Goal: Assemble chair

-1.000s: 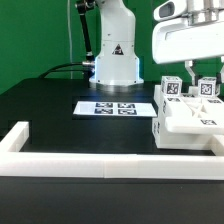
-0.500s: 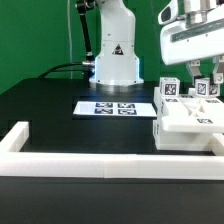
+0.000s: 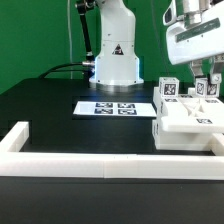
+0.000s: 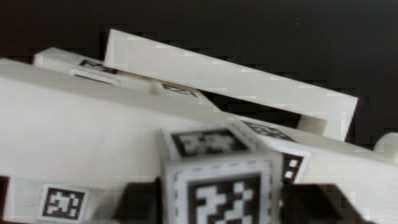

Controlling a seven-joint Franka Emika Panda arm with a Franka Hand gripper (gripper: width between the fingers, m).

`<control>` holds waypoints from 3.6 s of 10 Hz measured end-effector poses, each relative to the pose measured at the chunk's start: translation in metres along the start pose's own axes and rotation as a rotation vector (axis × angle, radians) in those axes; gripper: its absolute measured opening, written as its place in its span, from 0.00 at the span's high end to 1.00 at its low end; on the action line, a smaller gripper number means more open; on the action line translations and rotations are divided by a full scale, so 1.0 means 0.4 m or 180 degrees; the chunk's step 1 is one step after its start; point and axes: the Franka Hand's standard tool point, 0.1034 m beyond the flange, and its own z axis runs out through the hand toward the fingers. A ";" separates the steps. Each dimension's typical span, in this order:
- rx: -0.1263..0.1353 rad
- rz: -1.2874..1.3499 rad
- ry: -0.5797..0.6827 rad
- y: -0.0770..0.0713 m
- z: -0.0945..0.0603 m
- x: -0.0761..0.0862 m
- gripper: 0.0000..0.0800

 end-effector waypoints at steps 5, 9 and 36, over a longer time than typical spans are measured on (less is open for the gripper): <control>-0.0101 -0.1310 -0.0069 0.002 0.004 -0.019 0.19; -0.0247 -0.2707 -0.0137 -0.006 0.006 -0.030 0.19; -0.0136 -0.0095 -0.0052 -0.012 0.003 0.000 0.64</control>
Offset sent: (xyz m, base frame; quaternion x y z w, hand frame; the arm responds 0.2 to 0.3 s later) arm 0.0015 0.0069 -0.0002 -0.0221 -0.0021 -0.2650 0.9640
